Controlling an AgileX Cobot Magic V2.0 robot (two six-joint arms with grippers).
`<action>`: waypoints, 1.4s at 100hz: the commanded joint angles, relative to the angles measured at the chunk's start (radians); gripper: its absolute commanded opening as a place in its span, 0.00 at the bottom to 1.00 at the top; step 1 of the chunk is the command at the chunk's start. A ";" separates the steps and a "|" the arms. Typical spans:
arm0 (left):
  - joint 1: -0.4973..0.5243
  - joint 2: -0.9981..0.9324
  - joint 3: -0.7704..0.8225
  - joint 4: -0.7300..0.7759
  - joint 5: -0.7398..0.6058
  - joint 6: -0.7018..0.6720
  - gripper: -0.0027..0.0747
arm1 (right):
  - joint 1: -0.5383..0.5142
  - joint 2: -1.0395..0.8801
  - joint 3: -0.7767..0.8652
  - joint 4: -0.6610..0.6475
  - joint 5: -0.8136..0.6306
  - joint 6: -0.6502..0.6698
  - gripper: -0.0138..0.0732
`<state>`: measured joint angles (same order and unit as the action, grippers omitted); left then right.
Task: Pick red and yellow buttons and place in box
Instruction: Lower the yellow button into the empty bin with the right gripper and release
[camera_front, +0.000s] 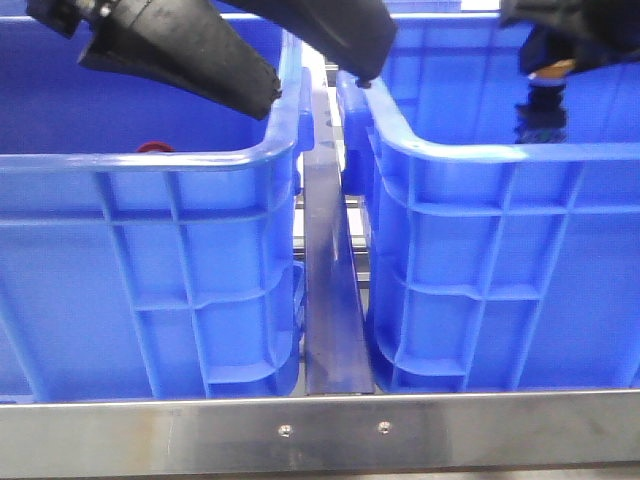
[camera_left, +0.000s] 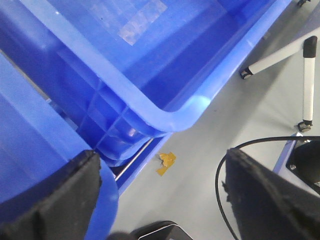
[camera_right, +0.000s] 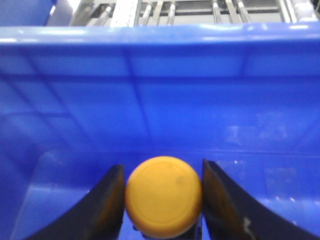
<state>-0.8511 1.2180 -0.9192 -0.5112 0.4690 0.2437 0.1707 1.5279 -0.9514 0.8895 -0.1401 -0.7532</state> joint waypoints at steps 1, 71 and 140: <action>-0.009 -0.022 -0.030 -0.024 -0.061 0.001 0.67 | 0.000 0.007 -0.067 -0.014 -0.079 -0.008 0.41; -0.009 -0.022 -0.030 -0.024 -0.061 0.001 0.67 | 0.000 0.193 -0.192 -0.014 -0.099 -0.008 0.44; -0.009 -0.022 -0.030 -0.028 -0.055 0.001 0.67 | 0.000 0.081 -0.165 -0.013 -0.111 -0.010 0.76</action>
<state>-0.8511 1.2180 -0.9192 -0.5112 0.4616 0.2437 0.1726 1.7081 -1.1044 0.8895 -0.1930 -0.7560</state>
